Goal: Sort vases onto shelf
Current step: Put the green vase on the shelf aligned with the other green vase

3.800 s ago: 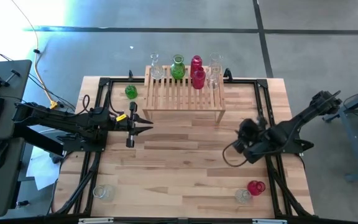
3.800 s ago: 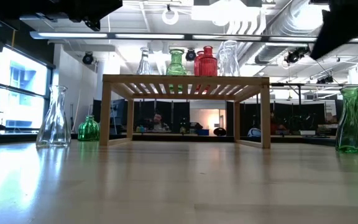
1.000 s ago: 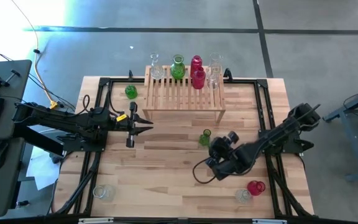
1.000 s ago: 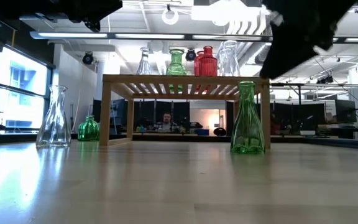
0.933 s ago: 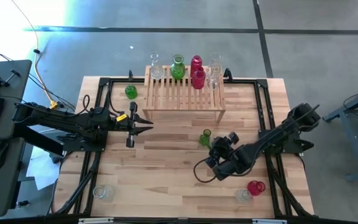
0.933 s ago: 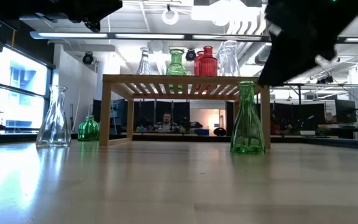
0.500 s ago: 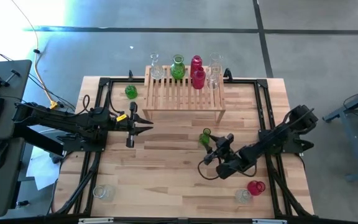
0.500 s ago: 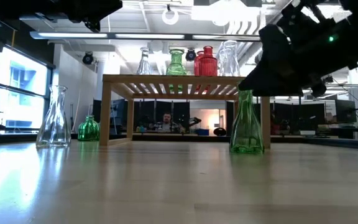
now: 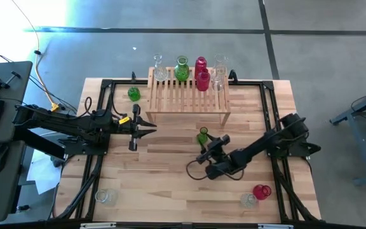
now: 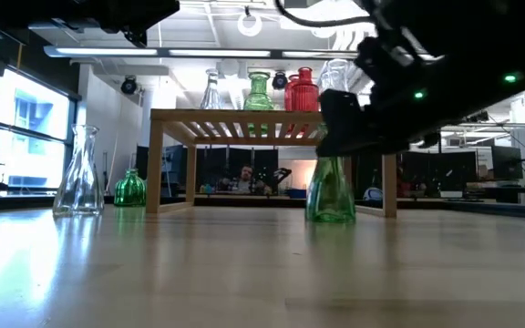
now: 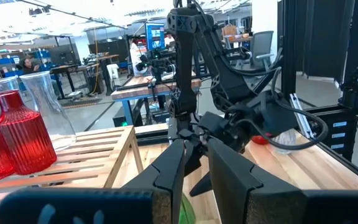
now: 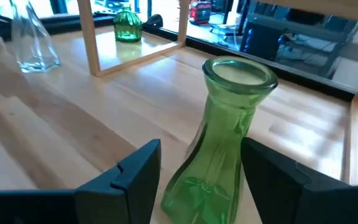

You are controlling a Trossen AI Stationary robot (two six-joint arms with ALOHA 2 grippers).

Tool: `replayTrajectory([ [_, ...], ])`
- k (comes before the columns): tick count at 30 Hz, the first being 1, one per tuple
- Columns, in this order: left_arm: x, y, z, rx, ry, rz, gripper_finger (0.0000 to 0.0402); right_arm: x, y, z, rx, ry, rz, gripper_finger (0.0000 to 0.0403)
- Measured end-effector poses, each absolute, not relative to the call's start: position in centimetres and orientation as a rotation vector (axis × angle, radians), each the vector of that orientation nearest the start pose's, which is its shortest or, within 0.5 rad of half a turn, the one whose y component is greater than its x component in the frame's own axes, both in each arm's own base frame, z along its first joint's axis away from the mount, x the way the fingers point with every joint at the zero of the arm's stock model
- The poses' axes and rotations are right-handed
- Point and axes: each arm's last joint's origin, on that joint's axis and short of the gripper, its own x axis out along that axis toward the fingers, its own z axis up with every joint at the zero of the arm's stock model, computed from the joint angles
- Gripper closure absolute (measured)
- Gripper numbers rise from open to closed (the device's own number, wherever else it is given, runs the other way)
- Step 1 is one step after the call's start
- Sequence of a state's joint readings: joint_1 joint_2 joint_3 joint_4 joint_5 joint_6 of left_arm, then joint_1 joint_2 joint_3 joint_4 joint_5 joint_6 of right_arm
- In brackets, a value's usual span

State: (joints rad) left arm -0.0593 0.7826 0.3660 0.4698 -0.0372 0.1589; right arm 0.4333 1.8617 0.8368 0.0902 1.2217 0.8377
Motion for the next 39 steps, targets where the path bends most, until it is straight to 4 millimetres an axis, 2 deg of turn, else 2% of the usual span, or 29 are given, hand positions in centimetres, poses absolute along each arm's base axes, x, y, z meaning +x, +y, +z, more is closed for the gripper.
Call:
replayTrajectory([
  [3,17.7,-0.9,25.1,0.156,-0.055,-0.018,0.0339,31.2,10.6,11.8,0.064,0.311,-0.906,0.0228],
  [11,17.7,-0.9,25.1,0.157,-0.055,-0.018,0.0339,32.8,9.7,12.4,0.076,0.384,-0.794,0.0339],
  [16,17.7,-1.0,25.0,0.156,-0.054,-0.018,0.0339,33.6,9.3,12.8,0.074,0.380,-0.739,0.0384],
  [21,17.7,-1.0,25.0,0.156,-0.054,-0.018,0.0339,34.3,9.1,13.2,0.080,0.390,-0.628,0.0392],
  [26,17.7,-1.0,25.0,0.136,-0.054,-0.020,0.0339,34.3,9.7,13.8,0.058,0.435,-0.488,0.0373],
  [29,17.9,-1.2,24.8,0.136,-0.041,-0.039,0.0339,33.2,10.8,15.0,0.048,0.502,-0.378,0.0351],
  [33,18.6,-2.1,24.2,0.172,-0.002,-0.079,0.0339,30.9,12.7,15.9,-0.021,0.641,-0.255,0.0339],
  [36,19.8,-2.8,24.5,0.171,0.025,-0.091,0.0339,29.5,13.6,15.7,-0.088,0.695,-0.290,0.0355],
  [39,21.5,-3.6,24.4,0.148,0.070,-0.096,0.0339,28.8,13.8,15.3,-0.091,0.720,-0.343,0.0388],
])
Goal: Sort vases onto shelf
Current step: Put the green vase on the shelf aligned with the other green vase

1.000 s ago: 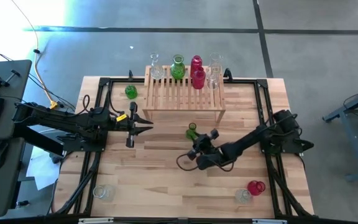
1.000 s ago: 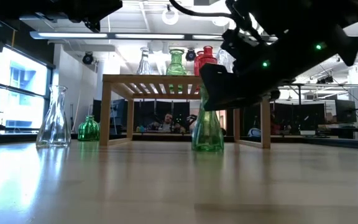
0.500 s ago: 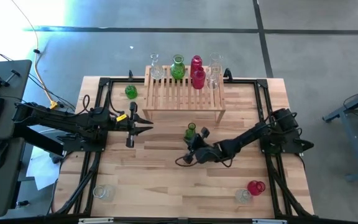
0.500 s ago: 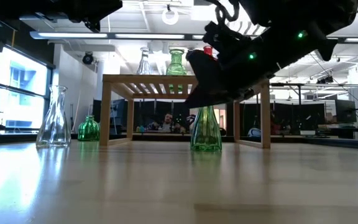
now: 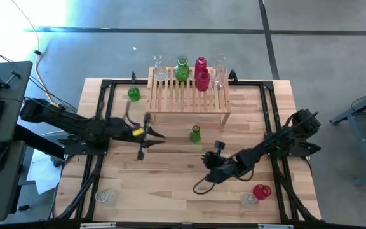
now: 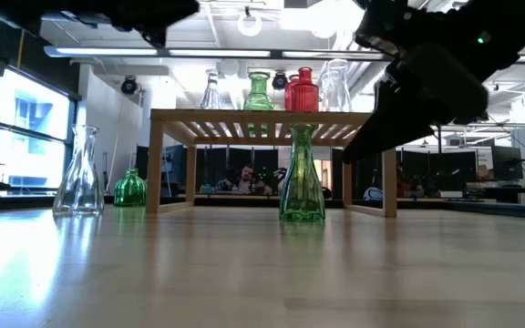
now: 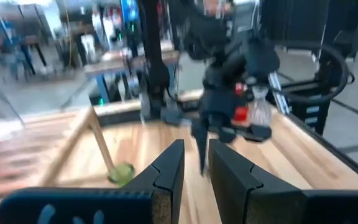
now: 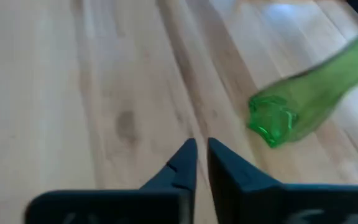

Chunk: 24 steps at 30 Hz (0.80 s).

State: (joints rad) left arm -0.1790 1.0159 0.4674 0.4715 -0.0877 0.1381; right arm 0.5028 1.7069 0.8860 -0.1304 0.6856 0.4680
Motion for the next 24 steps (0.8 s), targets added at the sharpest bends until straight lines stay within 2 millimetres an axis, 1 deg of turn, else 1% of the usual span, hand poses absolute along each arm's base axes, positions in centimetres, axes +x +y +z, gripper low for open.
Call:
replayTrajectory([
  [2,22.6,-4.1,23.7,0.120,0.123,-0.081,0.0339,28.7,13.7,15.3,-0.095,0.717,-0.368,0.0398],
  [4,23.7,-4.6,22.7,0.088,0.178,-0.058,0.0339,28.6,13.8,15.4,-0.116,0.708,-0.375,0.0394],
  [7,25.2,-5.1,20.6,0.035,0.259,0.030,0.0339,28.3,14.0,15.9,-0.126,0.702,-0.370,0.0396],
  [10,26.4,-5.5,18.6,0.005,0.272,0.122,0.0336,27.6,14.3,16.7,-0.150,0.681,-0.385,0.0401],
  [13,27.5,-5.8,17.0,0.001,0.243,0.212,0.0325,26.4,15.0,17.9,-0.170,0.636,-0.407,0.0400],
  [18,29.0,-5.9,15.8,-0.014,0.170,0.364,0.0281,24.4,16.3,19.4,-0.172,0.551,-0.433,0.0402],
  [24,31.5,-6.5,15.0,-0.028,0.177,0.406,0.0207,23.1,17.6,20.1,-0.185,0.488,-0.431,0.0402],
])
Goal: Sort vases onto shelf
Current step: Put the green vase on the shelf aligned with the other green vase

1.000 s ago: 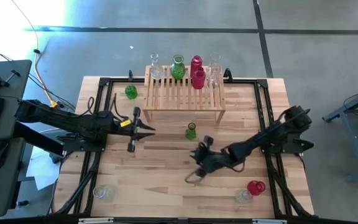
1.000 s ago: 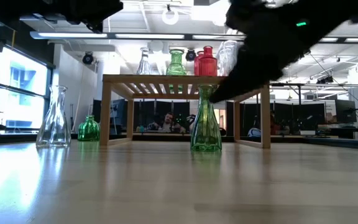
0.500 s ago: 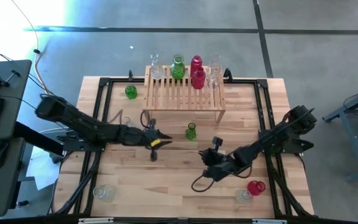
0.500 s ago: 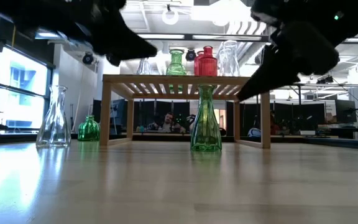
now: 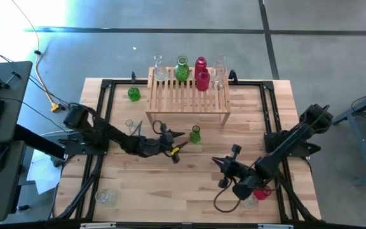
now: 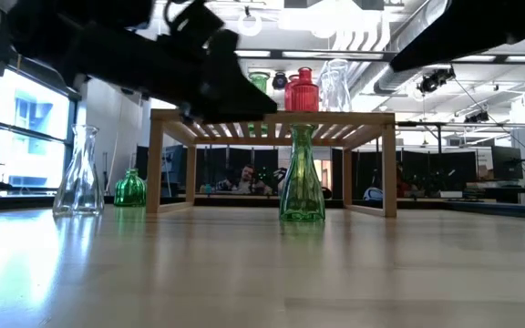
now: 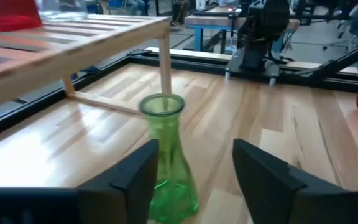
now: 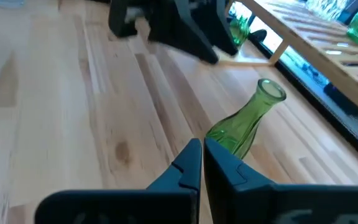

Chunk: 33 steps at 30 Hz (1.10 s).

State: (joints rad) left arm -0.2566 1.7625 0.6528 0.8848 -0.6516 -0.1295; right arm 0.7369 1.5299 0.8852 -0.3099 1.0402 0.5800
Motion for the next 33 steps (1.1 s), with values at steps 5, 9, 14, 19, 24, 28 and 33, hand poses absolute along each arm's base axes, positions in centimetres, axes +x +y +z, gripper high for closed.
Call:
replayTrajectory([
  [5,33.7,-6.6,14.1,0.009,0.191,0.457,0.0166,22.8,17.8,20.1,-0.167,0.476,-0.430,0.0403],
  [9,34.8,-5.9,13.7,-0.016,0.190,0.481,0.0159,22.9,17.8,20.1,-0.164,0.475,-0.429,0.0403],
  [14,35.4,-4.1,13.6,-0.103,0.186,0.471,0.0159,22.9,17.8,20.1,-0.165,0.477,-0.429,0.0403],
  [19,35.6,-2.6,13.5,-0.153,0.195,0.449,0.0159,22.8,17.8,20.1,-0.167,0.478,-0.429,0.0403],
  [24,35.7,-1.9,13.5,-0.153,0.199,0.406,0.0159,22.8,17.8,20.1,-0.167,0.478,-0.428,0.0403],
  [28,35.9,-1.7,13.7,-0.143,0.195,0.322,0.0159,22.8,17.8,20.1,-0.167,0.478,-0.428,0.0403],
  [33,36.0,-1.4,13.9,-0.110,0.180,0.311,0.0159,22.8,17.8,20.1,-0.167,0.478,-0.428,0.0403],
])
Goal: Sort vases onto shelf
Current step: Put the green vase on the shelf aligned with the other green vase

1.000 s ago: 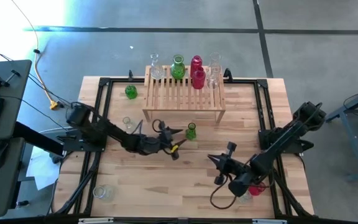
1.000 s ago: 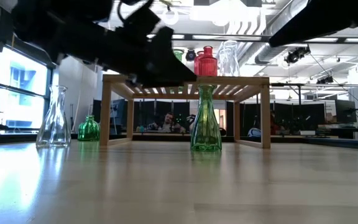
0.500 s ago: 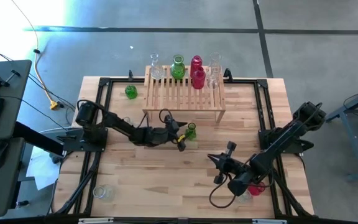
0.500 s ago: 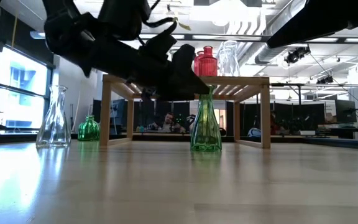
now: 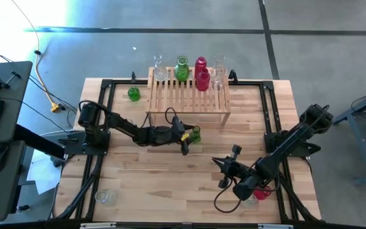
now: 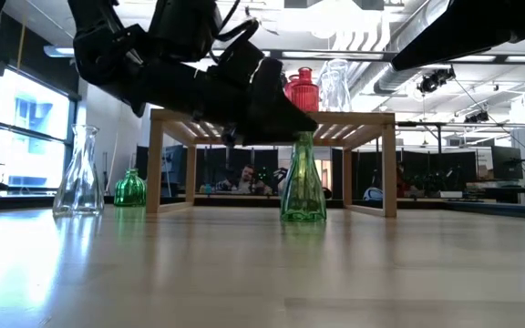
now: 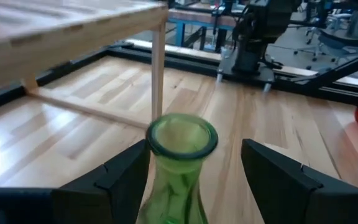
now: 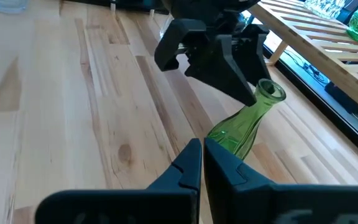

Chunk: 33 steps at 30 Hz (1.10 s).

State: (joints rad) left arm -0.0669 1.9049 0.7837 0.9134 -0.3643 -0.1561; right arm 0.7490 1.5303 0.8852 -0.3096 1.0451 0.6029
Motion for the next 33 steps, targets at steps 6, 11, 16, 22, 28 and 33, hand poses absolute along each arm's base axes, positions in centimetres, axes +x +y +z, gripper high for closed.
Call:
replayTrajectory([
  [6,36.05,-0.67,13.93,-0.109,0.179,0.278,0.0174,22.85,17.83,20.07,-0.167,0.478,-0.429,0.0403],
  [11,36.08,-0.63,13.88,-0.087,0.190,0.237,0.0201,22.85,17.83,20.07,-0.167,0.478,-0.429,0.0403],
  [16,36.14,-0.70,13.90,-0.048,0.198,0.205,0.0230,22.85,17.82,20.08,-0.170,0.475,-0.432,0.0403],
  [22,36.49,-0.78,14.06,-0.010,0.218,0.179,0.0266,22.85,17.81,20.08,-0.170,0.475,-0.433,0.0403],
  [28,36.49,-0.87,14.05,0.006,0.220,0.175,0.0290,22.85,17.81,20.08,-0.169,0.475,-0.433,0.0403],
  [33,36.52,-0.96,14.07,-0.030,0.216,0.145,0.0286,22.94,17.73,20.05,-0.135,0.477,-0.434,0.0403],
])
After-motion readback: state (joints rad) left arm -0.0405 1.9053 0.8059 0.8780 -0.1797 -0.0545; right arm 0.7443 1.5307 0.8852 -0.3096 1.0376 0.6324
